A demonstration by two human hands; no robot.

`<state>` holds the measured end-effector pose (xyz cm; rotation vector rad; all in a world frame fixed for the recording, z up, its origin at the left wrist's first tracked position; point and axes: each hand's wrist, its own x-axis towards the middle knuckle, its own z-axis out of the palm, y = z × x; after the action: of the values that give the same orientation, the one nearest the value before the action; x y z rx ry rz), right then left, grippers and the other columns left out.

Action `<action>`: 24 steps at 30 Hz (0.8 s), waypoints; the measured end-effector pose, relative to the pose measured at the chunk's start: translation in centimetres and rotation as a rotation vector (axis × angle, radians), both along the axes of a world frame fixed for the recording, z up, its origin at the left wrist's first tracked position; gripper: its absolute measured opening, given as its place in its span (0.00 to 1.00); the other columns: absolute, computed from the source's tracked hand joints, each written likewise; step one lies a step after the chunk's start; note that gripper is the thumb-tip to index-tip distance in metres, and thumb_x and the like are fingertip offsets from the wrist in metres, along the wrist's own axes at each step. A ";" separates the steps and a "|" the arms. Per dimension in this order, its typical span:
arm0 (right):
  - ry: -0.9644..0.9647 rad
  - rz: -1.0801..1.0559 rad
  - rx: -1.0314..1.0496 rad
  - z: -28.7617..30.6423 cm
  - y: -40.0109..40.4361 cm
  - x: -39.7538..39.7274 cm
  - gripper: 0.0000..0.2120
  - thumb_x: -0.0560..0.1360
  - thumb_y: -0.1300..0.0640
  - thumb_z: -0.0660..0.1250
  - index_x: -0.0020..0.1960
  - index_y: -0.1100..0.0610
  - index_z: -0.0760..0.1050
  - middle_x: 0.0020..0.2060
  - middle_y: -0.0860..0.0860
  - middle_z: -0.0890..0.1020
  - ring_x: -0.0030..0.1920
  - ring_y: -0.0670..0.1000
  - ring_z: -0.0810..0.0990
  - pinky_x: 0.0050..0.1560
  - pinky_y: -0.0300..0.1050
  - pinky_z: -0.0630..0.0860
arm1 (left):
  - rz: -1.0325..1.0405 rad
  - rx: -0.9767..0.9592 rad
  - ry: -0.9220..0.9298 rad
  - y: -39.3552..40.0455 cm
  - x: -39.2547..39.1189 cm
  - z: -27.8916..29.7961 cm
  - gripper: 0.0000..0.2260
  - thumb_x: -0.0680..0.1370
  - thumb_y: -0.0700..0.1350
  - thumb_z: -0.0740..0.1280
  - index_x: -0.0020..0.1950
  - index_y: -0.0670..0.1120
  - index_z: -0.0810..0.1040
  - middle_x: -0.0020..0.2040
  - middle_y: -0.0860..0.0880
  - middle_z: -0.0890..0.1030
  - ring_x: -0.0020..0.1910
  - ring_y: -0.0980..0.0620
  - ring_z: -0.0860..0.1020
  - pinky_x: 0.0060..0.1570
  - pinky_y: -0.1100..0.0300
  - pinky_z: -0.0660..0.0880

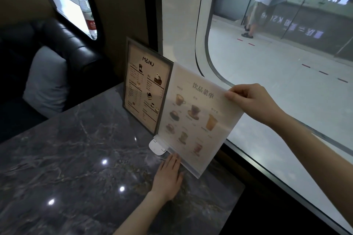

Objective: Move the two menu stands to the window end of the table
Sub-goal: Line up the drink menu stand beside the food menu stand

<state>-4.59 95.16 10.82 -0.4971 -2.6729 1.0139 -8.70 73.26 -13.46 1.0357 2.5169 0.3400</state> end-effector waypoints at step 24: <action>0.061 -0.044 0.032 -0.4 -0.6 -1.3 0.07 0.76 0.60 0.61 0.49 0.57 0.78 0.41 0.51 0.81 0.42 0.49 0.77 0.37 0.26 0.68 | -0.018 0.005 0.023 -0.7 0.1 0.5 0.26 0.81 0.52 0.49 0.77 0.48 0.46 0.78 0.50 0.49 0.77 0.52 0.47 0.73 0.59 0.41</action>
<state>-5.90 94.53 10.39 -0.5078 -2.6082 0.9573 -8.58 72.60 -12.92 1.0694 2.5268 0.3312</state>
